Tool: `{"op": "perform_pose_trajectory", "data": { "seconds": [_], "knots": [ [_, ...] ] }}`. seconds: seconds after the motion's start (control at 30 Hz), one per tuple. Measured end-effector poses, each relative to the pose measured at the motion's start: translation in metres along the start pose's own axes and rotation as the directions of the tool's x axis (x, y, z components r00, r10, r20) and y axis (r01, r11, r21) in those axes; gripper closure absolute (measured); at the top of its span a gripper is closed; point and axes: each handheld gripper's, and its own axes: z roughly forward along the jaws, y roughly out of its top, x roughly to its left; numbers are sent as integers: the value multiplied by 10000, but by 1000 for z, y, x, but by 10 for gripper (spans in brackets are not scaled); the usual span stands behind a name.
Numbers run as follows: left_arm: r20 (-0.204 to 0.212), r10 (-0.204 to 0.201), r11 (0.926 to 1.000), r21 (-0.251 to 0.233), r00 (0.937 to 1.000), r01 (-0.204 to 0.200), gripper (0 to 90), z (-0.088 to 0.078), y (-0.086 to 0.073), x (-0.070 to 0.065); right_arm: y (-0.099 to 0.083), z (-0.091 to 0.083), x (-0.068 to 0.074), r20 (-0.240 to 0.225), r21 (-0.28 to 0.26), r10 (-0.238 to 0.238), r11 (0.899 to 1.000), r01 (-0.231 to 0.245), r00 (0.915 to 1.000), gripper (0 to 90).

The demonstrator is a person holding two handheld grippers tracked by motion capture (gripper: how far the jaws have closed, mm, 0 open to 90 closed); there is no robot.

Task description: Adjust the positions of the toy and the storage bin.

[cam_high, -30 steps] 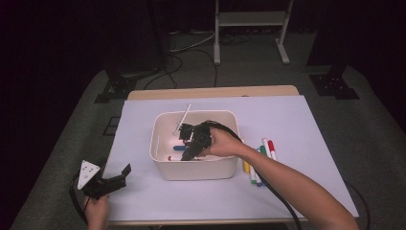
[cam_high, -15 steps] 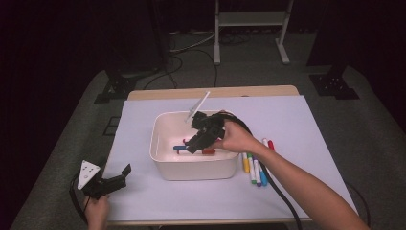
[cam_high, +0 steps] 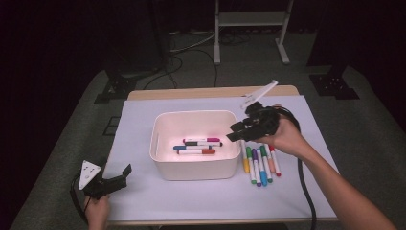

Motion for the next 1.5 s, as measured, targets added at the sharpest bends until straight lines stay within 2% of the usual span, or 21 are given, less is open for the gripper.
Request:
{"op": "perform_pose_trajectory", "data": {
  "seconds": [0.13,0.23,0.43,0.57,0.63,0.93,1.13,1.23,1.33,1.4,1.5],
  "knots": [
    [-20,5,10000,-6,10000,-5,5,0,0,0,-28,-19,-11,381,-313,548,9981,-536,9978,549],
    [-21,14,10000,-29,10000,-14,5,0,0,0,-51,-26,-20,690,-362,952,9950,-929,9931,536],
    [-35,57,10000,-5,10000,-57,5,0,0,0,-93,-21,-37,1288,-258,1732,9849,-1713,9764,523],
    [-33,41,10000,-9,10000,-41,5,0,0,0,-114,-14,-45,1586,-232,2201,9754,-2192,9625,523],
    [-24,73,10000,-3,10000,-73,5,0,0,0,-122,-8,-50,1588,-79,2357,9714,-2375,9588,525],
    [-15,83,10000,-5,10000,-83,5,0,0,0,-150,13,-68,2476,486,2863,9505,-3070,9256,530],
    [-8,65,10000,-16,10000,-65,5,0,0,0,-164,23,-78,2880,774,3203,9315,-3553,9025,534],
    [-6,69,10000,-6,10000,-69,5,0,0,0,-168,28,-81,3096,897,3219,9269,-3645,8947,538],
    [-3,92,10000,-21,10000,-92,5,-1,0,0,-172,31,-84,3400,1005,3287,9189,-3816,8811,548],
    [-1,61,10000,-27,10000,-61,5,0,0,0,-175,32,-84,3622,1101,3194,9182,-3805,8757,551],
    [5,41,10000,-26,10000,-41,5,0,0,0,-180,28,-84,3969,1173,3236,9103,-3971,8589,563]
  ]
}}
